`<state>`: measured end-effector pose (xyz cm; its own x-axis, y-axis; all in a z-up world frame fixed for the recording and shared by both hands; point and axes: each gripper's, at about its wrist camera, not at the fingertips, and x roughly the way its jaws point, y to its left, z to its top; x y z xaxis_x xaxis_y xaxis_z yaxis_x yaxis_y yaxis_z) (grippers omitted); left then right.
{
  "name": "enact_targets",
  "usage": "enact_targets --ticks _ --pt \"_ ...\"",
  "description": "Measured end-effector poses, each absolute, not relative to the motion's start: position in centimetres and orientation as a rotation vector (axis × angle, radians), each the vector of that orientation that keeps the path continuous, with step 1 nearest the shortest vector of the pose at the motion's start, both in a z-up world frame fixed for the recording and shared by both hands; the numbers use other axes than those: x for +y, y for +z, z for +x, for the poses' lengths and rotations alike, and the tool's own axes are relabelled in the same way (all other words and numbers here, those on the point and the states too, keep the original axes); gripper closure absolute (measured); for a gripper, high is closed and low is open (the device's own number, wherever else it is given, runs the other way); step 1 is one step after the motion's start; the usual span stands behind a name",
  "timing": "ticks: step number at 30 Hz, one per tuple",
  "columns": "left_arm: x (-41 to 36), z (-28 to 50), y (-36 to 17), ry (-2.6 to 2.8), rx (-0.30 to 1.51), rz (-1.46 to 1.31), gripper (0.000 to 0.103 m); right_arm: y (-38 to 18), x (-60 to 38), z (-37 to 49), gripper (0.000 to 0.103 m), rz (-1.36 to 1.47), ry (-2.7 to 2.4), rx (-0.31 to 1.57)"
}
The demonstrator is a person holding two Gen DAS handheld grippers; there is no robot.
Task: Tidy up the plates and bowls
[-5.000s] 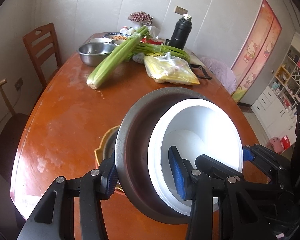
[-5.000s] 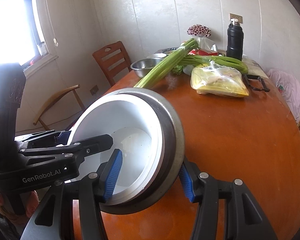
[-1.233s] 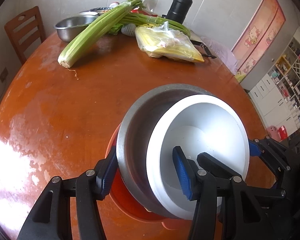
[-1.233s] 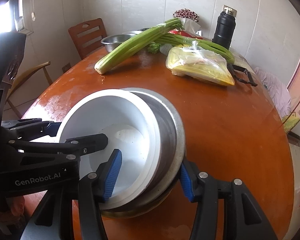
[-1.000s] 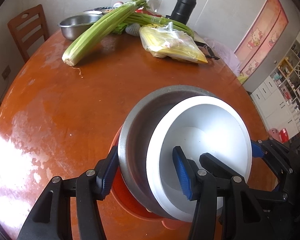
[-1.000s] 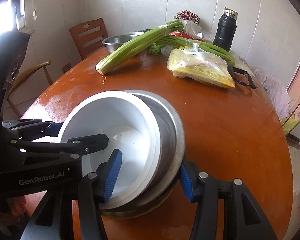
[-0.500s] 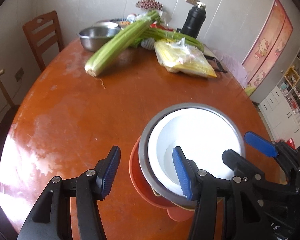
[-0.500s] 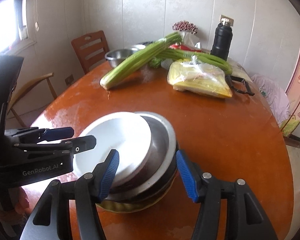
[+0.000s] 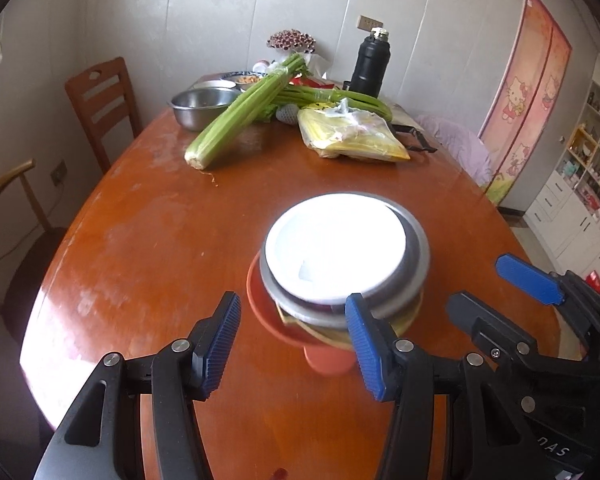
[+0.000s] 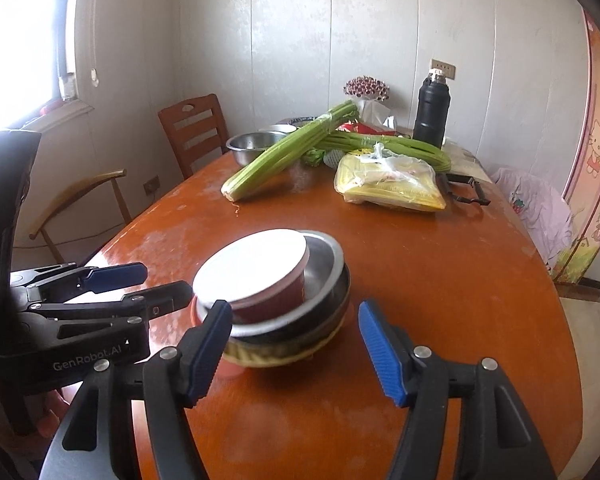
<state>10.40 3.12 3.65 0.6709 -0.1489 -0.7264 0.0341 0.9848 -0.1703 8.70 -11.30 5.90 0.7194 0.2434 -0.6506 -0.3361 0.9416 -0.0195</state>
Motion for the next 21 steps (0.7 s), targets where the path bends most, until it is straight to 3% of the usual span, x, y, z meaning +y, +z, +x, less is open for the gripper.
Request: enact_targets --ticks 21 --pt "-0.7 1.6 0.7 -0.04 0.823 -0.101 0.046 2.4 -15.7 1.3 0.026 -0.092 0.225 0.711"
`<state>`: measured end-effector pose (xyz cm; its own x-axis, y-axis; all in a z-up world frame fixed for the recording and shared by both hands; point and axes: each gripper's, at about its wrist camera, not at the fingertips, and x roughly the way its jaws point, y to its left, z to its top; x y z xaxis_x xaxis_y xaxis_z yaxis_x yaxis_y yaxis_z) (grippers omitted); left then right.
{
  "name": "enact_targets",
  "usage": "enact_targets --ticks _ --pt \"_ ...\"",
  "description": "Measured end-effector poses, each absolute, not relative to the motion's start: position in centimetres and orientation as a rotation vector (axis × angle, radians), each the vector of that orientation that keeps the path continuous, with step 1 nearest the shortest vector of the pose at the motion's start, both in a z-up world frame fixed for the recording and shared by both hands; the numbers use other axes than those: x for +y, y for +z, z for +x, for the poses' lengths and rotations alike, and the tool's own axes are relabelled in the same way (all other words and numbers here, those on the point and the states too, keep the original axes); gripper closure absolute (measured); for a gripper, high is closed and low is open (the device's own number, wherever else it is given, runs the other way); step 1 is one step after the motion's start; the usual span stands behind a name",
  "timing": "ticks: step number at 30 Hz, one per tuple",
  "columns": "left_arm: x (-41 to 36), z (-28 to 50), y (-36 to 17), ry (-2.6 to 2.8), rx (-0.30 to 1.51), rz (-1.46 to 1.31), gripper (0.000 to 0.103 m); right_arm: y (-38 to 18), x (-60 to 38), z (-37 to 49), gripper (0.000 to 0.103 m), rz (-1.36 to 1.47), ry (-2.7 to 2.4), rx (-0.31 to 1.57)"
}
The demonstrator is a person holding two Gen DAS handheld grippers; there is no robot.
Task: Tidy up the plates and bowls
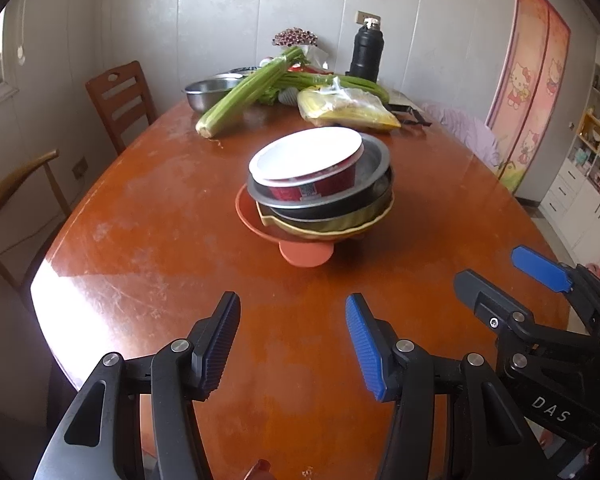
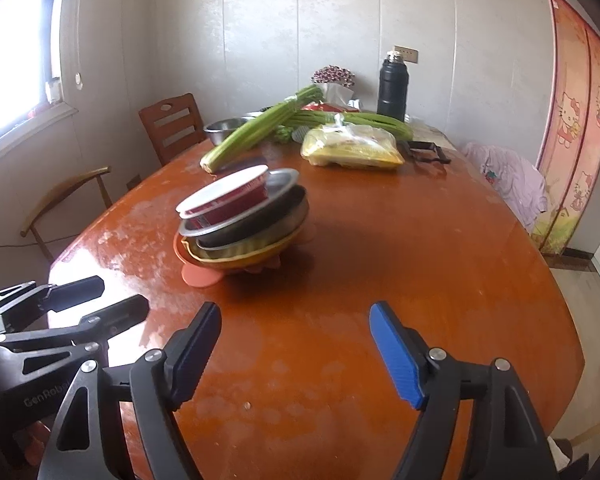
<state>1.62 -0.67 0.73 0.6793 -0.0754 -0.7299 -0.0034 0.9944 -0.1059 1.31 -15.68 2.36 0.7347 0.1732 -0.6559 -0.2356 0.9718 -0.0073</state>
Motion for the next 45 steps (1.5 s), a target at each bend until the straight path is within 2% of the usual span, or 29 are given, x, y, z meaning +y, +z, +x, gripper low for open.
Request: enact_targets --ticks 45 --pt "-0.3 2.4 -1.0 -0.026 0.884 -0.104 0.046 0.8 -16.3 1.4 0.025 -0.089 0.218 0.744"
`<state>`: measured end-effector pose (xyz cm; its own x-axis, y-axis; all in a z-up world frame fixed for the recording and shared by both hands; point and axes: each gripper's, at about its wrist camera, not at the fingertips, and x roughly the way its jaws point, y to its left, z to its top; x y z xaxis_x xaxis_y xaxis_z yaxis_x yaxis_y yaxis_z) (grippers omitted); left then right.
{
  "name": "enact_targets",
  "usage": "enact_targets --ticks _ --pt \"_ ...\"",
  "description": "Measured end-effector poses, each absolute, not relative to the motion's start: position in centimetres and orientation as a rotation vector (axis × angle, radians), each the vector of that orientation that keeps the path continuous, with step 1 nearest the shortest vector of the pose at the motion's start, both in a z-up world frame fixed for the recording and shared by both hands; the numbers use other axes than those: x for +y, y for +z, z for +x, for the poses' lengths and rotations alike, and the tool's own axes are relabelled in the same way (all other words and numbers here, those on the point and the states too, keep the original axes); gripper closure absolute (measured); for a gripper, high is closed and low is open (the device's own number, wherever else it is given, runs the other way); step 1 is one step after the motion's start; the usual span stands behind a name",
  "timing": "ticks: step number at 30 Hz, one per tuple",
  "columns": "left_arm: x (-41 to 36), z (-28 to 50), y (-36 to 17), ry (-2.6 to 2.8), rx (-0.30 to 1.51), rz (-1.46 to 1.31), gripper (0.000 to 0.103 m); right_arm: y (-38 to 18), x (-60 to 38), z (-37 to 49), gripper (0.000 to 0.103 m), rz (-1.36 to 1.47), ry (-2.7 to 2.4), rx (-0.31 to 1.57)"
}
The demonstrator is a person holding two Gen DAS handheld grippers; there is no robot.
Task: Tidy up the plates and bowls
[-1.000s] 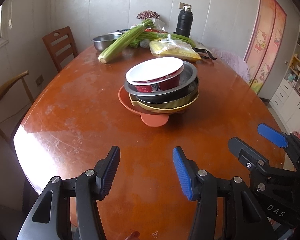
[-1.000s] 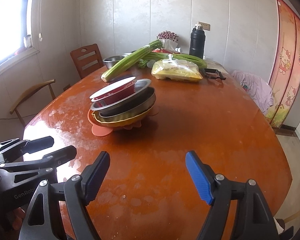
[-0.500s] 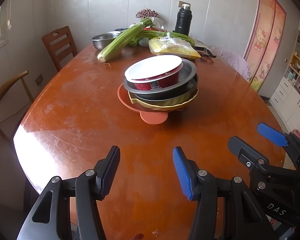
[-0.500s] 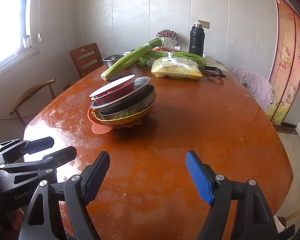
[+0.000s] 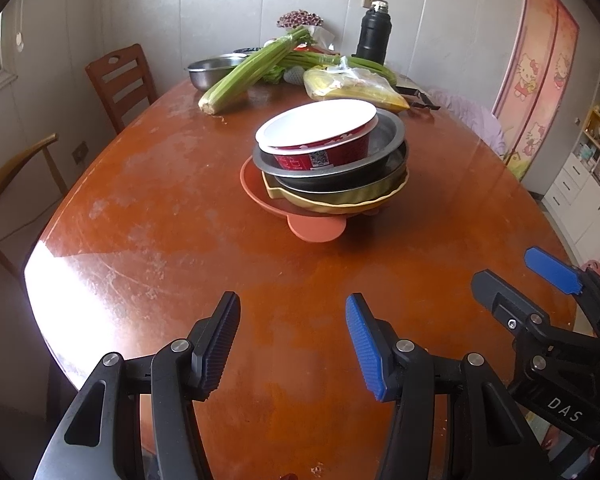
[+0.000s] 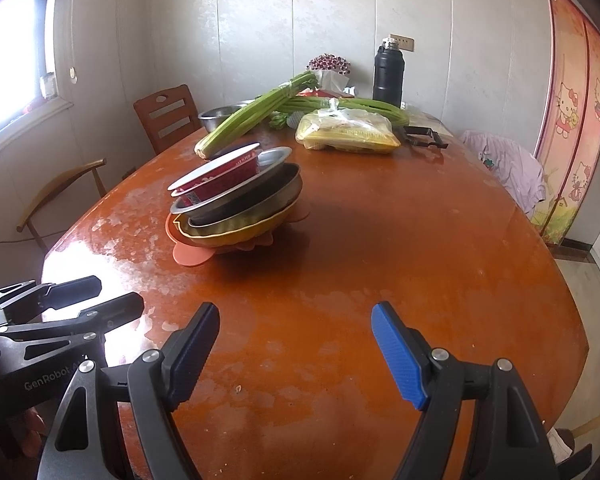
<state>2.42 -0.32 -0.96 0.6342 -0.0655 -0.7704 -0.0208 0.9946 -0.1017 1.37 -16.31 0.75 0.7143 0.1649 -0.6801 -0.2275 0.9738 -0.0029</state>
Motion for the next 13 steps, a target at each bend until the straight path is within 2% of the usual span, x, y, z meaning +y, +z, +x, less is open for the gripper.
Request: enact_targets --ticks 9,13 --pt "1.2 3.4 -1.7 -0.033 0.886 -0.17 0.046 0.1 -17.1 2.1 0.025 -0.079 0.211 0.76" --pt "5.1 4.8 -1.0 0.023 0.842 -0.203 0.046 0.0 -18.9 3.2 0.025 -0.047 0.209 0.774"
